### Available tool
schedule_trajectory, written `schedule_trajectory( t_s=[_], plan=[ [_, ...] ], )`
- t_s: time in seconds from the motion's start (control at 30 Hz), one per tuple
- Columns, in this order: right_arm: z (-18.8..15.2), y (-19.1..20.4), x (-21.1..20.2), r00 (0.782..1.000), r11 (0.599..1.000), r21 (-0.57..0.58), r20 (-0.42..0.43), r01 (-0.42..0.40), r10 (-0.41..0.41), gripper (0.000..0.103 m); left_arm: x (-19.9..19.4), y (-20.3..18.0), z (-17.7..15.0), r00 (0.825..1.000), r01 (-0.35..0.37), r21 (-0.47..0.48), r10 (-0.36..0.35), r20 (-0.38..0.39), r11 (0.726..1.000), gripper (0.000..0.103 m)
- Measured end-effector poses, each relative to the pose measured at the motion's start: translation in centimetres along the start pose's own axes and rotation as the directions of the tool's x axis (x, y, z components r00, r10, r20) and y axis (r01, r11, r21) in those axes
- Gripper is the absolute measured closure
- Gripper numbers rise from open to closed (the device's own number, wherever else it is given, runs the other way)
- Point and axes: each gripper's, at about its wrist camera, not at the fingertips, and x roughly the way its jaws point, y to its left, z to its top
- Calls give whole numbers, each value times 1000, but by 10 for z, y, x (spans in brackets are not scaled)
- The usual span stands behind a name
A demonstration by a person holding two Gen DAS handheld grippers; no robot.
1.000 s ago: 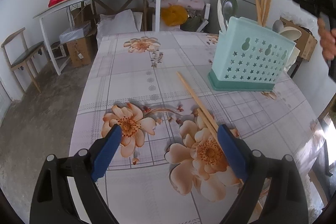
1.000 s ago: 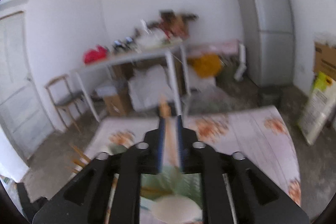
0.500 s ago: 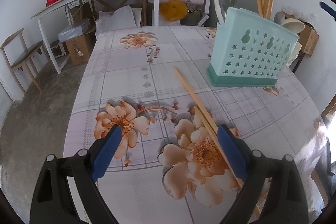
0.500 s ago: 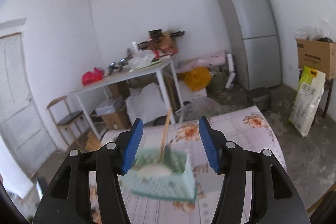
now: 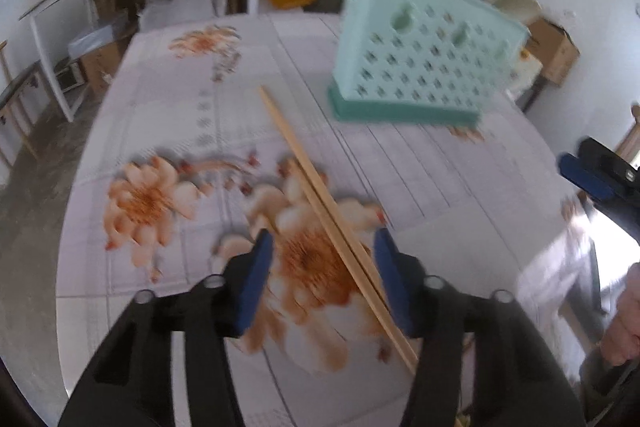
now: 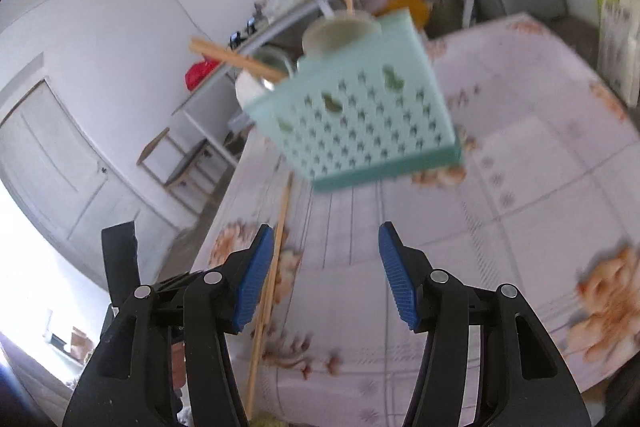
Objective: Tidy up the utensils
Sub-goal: 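Grasp a wooden chopstick with the left gripper while the right returns to the pile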
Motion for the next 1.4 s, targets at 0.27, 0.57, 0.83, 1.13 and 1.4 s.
schedule_trajectory(
  t_s=[0.27, 0.57, 0.83, 1.13, 1.4],
  plan=[
    [2, 8, 2, 1000, 999, -26, 4, -28, 28, 50, -7, -20, -23, 995, 55, 42, -52, -85, 998, 65],
    [-9, -14, -11, 999, 999, 28, 13, -37, 37, 50, -11, -21, -32, 994, -13, 110, 25, -109, 994, 75],
    [-11, -15, -18, 999, 998, 33, 22, -45, 44, 50, -4, 3, -16, 990, -78, 74, 85, -110, 994, 75],
    [-14, -10, -23, 998, 999, 19, 30, -47, 46, 50, 19, 8, 14, 988, -92, 96, 103, -118, 991, 75],
    [-18, -6, -16, 999, 999, 12, 7, -36, 36, 50, 37, 16, 36, 989, -117, 71, 123, -84, 991, 86]
  ],
)
